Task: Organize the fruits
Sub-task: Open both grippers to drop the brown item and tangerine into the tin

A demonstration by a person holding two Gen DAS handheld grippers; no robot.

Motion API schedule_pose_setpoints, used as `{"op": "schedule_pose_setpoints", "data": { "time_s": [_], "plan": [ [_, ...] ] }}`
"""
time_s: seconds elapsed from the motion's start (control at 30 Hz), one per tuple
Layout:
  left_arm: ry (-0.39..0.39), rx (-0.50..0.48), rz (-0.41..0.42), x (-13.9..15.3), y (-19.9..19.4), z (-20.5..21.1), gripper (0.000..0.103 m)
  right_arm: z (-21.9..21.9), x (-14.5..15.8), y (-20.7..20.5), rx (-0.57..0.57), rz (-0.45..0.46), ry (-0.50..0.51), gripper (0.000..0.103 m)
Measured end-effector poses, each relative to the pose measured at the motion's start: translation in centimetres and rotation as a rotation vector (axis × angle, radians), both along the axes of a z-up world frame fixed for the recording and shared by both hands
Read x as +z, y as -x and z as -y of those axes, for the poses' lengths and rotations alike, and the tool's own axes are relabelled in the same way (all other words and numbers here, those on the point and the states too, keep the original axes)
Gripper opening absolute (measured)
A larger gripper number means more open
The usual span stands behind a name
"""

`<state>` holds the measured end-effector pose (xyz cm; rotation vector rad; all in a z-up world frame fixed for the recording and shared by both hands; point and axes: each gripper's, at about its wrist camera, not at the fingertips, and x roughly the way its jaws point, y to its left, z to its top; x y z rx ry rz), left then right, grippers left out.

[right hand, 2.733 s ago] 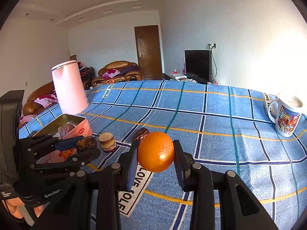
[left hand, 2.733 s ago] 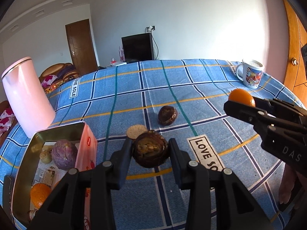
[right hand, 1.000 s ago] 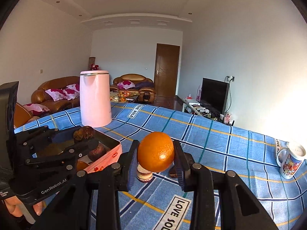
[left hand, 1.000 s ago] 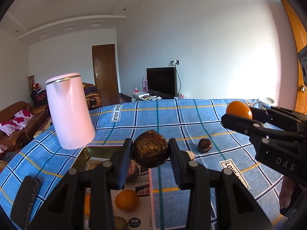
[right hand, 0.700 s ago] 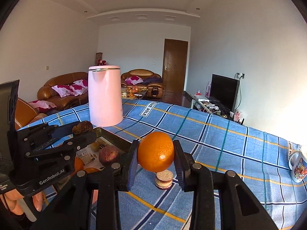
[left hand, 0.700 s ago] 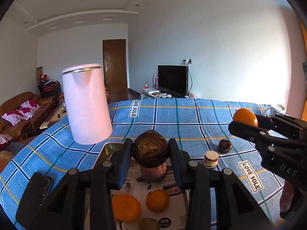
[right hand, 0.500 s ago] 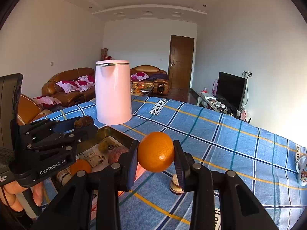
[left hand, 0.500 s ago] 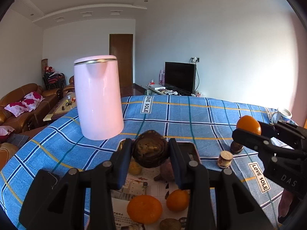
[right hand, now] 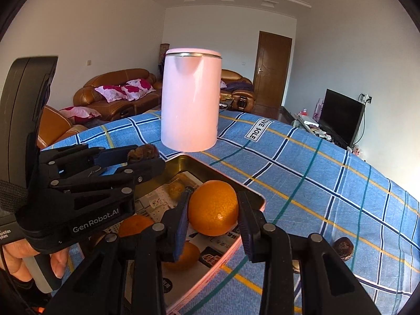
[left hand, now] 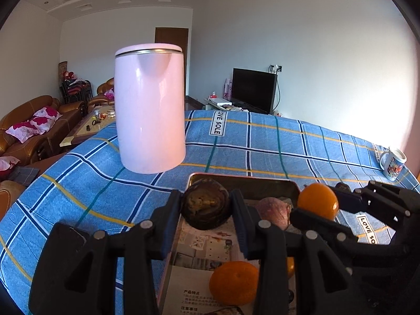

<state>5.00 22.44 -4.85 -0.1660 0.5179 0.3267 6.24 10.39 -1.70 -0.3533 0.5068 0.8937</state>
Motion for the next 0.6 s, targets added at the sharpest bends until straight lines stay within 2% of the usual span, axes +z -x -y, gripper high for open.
{"op": "schedule_pose_setpoints", "data": {
  "time_s": [0.43, 0.47, 0.53, 0.6],
  "plan": [
    [0.015, 0.014, -0.042, -0.9, 0.0, -1.0, 0.041, -3.3, -3.0, 0.2, 0.064, -0.103, 0.114, 0.037],
    [0.011, 0.018, -0.039, -0.8, 0.1, -0.9, 0.043, -3.4, -3.2, 0.1, 0.067, -0.114, 0.118, 0.038],
    [0.001, 0.025, -0.036, -0.6, 0.2, -0.7, 0.056, -3.2, -3.1, 0.1, 0.072, -0.121, 0.115, 0.043],
    [-0.006, 0.034, -0.026, -0.2, 0.5, -0.3, 0.066, -2.4, -2.7, 0.1, 0.051, -0.107, 0.099, 0.060]
  ]
}}
